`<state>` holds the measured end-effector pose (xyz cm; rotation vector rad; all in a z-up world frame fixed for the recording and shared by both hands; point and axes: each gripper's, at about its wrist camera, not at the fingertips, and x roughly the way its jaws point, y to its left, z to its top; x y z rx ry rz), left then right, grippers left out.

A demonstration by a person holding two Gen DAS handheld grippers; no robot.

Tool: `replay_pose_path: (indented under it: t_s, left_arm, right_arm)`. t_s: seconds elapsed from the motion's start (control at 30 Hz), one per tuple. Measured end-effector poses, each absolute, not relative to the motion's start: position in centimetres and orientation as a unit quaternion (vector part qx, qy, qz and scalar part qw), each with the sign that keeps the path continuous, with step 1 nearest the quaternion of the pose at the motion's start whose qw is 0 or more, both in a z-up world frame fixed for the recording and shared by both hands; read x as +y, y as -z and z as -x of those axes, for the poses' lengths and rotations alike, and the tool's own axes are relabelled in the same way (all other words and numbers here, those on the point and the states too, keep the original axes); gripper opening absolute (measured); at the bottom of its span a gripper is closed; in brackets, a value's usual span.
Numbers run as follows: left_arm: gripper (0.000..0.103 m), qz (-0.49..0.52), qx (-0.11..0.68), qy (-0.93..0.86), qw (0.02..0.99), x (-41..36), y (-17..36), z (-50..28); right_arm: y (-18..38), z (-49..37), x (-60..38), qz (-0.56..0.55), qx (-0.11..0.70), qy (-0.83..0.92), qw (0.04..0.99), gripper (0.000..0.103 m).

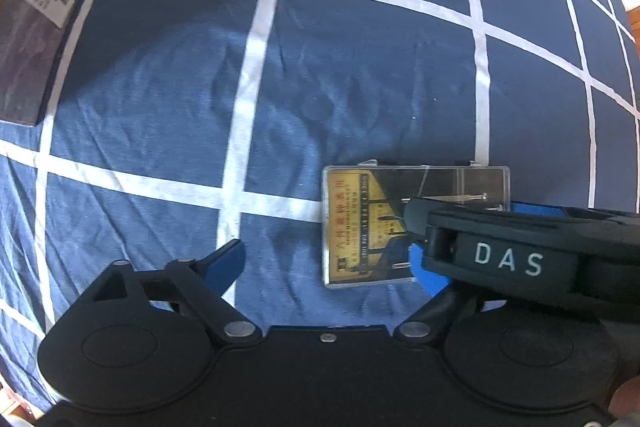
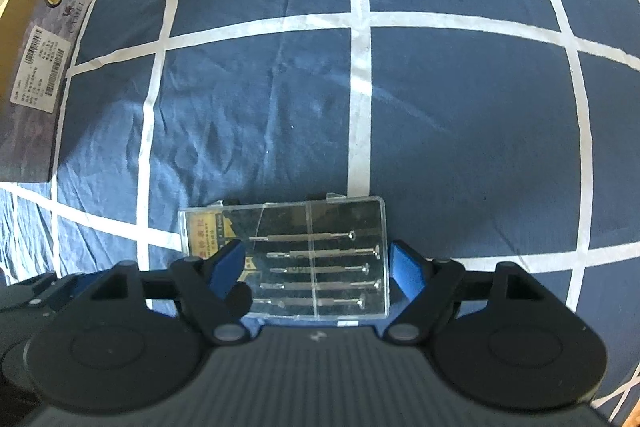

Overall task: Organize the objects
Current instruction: 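Carry the screwdriver set with the right gripper over the cardboard box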

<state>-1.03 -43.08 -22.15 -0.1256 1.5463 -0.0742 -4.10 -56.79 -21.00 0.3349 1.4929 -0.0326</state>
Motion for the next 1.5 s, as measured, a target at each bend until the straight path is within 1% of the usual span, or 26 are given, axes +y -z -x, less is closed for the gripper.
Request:
replay_pose_path:
  t_s: [0.03, 0.07, 0.17, 0.23, 0.3, 0.53, 0.8, 1.2, 1.5]
  left_arm:
    - [0.08, 0.057, 0.699, 0.036, 0.712, -43.3, 22.2, 1.0]
    - [0.078, 0.06, 0.7, 0.04, 0.71, -43.4, 22.3, 1.0]
    - [0.07, 0.073, 0.701, 0.051, 0.708, -43.7, 22.3, 1.0]
    - [0.062, 0.083, 0.7, 0.06, 0.707, -43.9, 22.2, 1.0]
    - [0.058, 0.09, 0.7, 0.066, 0.706, -44.0, 22.2, 1.1]
    - [0.058, 0.08, 0.697, 0.066, 0.71, -44.5, 22.2, 0.7]
    - [0.058, 0.065, 0.685, 0.066, 0.722, -42.8, 20.4, 0.9]
    - [0.058, 0.055, 0.651, 0.06, 0.755, -39.5, 15.6, 1.6]
    - [0.058, 0.052, 0.623, 0.062, 0.778, -34.8, 11.8, 1.2]
  right_arm:
    - [21.0, 4.1, -56.8, -0.148, 0.676, 0.015, 0.722, 0.073]
    - [20.9, 4.0, -56.8, -0.144, 0.676, 0.014, 0.723, 0.071]
    - [20.8, 4.1, -57.0, -0.145, 0.676, 0.012, 0.722, 0.069]
    - [20.9, 4.0, -57.0, -0.147, 0.676, 0.013, 0.722, 0.067]
    - [21.0, 4.0, -56.9, -0.146, 0.677, 0.011, 0.722, 0.066]
    - [21.1, 4.0, -56.6, -0.147, 0.676, 0.013, 0.722, 0.064]
    - [20.4, 4.1, -56.1, -0.151, 0.669, 0.012, 0.728, 0.062]
    - [15.9, 4.3, -52.8, -0.153, 0.632, 0.003, 0.76, 0.062]
    - [12.0, 3.3, -48.2, -0.148, 0.602, -0.001, 0.784, 0.062]
